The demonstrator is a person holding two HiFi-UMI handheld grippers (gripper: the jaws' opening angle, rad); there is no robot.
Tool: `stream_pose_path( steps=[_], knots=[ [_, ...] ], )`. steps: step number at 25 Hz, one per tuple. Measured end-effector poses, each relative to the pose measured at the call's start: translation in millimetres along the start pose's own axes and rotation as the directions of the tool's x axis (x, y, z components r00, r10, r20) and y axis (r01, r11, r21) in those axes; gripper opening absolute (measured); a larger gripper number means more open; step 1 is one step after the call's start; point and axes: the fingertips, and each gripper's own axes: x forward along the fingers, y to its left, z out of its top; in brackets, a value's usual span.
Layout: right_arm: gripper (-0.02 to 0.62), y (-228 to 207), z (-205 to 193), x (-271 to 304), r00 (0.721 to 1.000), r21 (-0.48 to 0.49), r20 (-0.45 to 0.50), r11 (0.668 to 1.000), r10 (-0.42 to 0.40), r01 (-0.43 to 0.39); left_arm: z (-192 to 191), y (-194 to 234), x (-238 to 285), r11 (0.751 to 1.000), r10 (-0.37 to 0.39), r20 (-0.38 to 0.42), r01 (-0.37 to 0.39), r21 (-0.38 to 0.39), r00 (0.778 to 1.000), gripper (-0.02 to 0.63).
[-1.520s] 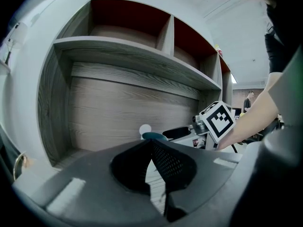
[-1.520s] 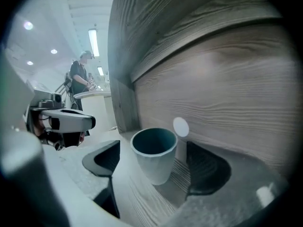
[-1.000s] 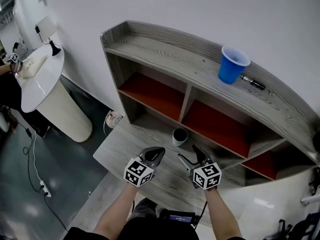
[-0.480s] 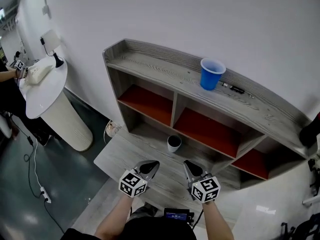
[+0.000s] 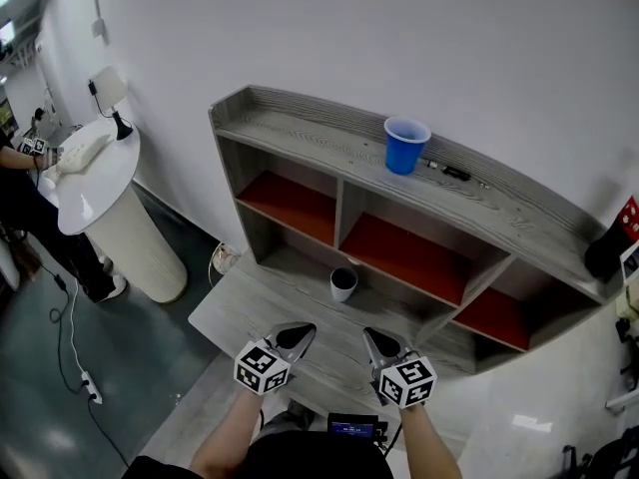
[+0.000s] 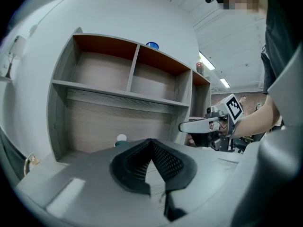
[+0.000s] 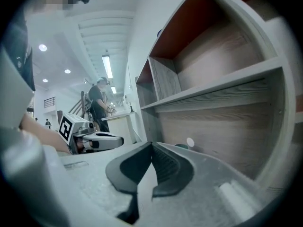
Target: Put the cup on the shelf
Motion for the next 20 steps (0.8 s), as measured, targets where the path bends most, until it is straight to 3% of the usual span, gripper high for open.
stream_pose_path(
  steps=[11,20],
  knots=[
    [-0.002,26,-14,-43,1.0,0.01,-0.019,1.0,0.007,-0.006,-20,-35,-50,0.998,0.053,-0.018,-0.053,-0.03,0.998,-0.002],
    [-0.002,55,-21,-60,0.999,0.001,-0.027,1.0,-0.026,0.026,-19,-56,-78,1.0,-0.008,-0.014,0.008,-0.018,1.0,-0.002]
  ],
)
